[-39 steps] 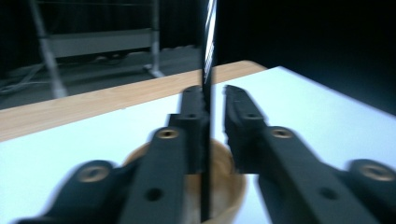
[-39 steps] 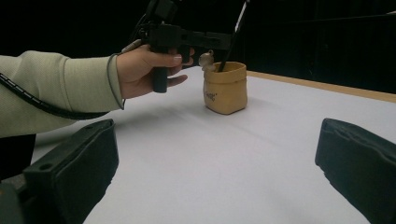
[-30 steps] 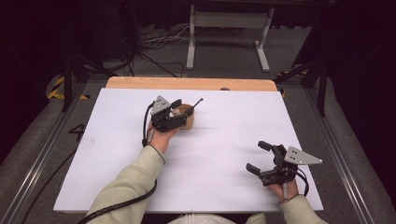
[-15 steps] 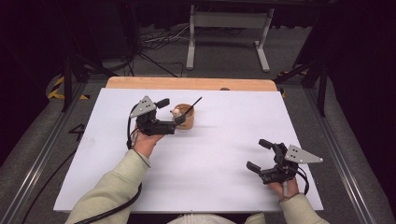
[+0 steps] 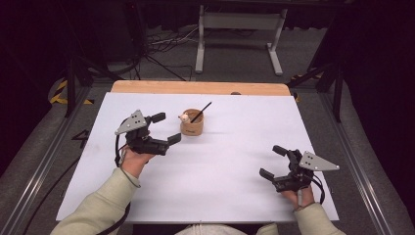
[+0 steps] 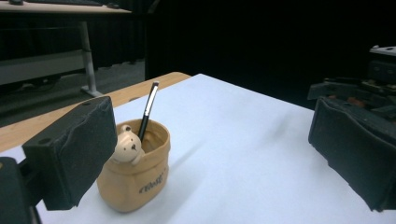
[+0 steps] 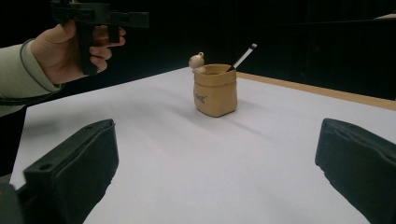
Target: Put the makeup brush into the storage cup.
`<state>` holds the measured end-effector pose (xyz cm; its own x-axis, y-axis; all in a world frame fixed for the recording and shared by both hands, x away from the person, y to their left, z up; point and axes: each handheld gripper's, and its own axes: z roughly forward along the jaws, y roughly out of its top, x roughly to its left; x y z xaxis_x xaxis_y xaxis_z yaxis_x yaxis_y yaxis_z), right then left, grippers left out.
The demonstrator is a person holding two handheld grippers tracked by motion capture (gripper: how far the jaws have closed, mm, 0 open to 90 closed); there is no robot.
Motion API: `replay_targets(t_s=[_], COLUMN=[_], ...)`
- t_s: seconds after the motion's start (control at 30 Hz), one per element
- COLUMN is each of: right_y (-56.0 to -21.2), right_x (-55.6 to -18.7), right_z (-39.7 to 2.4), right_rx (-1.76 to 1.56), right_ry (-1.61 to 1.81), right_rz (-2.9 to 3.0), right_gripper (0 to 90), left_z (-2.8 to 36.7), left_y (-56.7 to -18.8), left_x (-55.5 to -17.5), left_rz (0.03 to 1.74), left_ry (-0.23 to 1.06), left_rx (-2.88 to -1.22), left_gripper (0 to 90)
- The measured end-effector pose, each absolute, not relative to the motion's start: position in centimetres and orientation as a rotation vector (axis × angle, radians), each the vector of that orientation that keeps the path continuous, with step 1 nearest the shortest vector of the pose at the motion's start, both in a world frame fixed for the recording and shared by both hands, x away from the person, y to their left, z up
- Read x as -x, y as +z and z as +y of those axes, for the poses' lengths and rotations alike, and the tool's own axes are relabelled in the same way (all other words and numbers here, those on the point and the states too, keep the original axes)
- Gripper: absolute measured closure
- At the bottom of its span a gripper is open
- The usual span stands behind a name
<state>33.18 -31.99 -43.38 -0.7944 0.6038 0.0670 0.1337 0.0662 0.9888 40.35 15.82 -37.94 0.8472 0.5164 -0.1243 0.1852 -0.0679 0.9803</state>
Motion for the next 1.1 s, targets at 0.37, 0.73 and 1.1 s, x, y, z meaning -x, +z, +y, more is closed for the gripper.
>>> replay_targets(t_s=[0.37, 0.73, 1.1], right_y=[-43.5, -43.8, -43.8], right_x=[-33.3, -33.6, -33.5], right_z=[-32.0, -32.2, -32.4], right_rx=[-0.731, -0.745, -0.742], right_ry=[1.779, 1.766, 1.768], right_rz=[1.999, 2.009, 2.009], right_gripper=[0.0, 0.0, 0.0], left_z=[18.4, 20.3, 21.7], left_y=[-38.1, -39.2, -40.7], left_x=[-38.2, -36.6, -35.5], left_rz=[0.554, 0.557, 0.581], left_ry=[0.281, 0.275, 0.242], left_rx=[-1.642, -1.653, -1.636], left_gripper=[1.2, 1.2, 1.2])
